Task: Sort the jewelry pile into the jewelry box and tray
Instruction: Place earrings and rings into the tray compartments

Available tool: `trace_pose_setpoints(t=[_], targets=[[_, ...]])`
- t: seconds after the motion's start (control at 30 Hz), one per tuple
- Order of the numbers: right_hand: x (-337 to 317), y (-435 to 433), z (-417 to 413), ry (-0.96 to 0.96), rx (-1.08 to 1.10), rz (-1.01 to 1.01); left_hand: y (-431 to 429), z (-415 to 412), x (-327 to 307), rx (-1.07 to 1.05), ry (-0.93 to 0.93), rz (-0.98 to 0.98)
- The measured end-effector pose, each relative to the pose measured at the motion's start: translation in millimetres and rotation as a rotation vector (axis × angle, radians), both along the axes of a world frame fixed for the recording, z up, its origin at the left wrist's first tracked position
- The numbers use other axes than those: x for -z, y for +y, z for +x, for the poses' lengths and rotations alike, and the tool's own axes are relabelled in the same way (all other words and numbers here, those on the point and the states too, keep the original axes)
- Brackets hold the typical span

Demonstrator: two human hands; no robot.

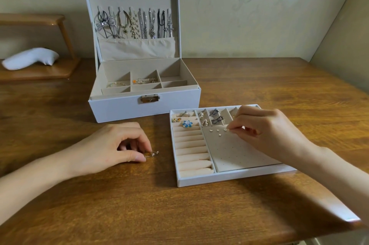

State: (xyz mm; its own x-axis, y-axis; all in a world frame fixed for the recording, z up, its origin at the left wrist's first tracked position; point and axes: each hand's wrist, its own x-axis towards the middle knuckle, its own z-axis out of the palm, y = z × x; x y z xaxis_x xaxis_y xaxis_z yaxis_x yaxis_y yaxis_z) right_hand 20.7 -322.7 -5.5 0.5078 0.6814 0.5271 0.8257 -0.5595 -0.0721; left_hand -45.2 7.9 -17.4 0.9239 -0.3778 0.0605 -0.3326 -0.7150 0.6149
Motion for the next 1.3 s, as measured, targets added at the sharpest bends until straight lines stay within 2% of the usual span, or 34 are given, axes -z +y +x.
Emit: trace_pose_setpoints(t=[0.53, 0.87, 1.1, 1.3], targets=[[3, 0, 3, -0.047, -0.049, -0.073, -2, 0, 1, 0.016, -0.030, 0.020], [1, 4, -5, -0.210, -0.066, -0.140, -4, 2, 1, -0.013, -0.032, 0.037], [4, -5, -10, 0.008, -0.094, -0.141, -6, 2, -2, -0.002, -0.011, 0.048], [0, -7, -11, 0.047, -0.054, -0.188, -12, 4, 5, -0.024, -0.093, 0.086]])
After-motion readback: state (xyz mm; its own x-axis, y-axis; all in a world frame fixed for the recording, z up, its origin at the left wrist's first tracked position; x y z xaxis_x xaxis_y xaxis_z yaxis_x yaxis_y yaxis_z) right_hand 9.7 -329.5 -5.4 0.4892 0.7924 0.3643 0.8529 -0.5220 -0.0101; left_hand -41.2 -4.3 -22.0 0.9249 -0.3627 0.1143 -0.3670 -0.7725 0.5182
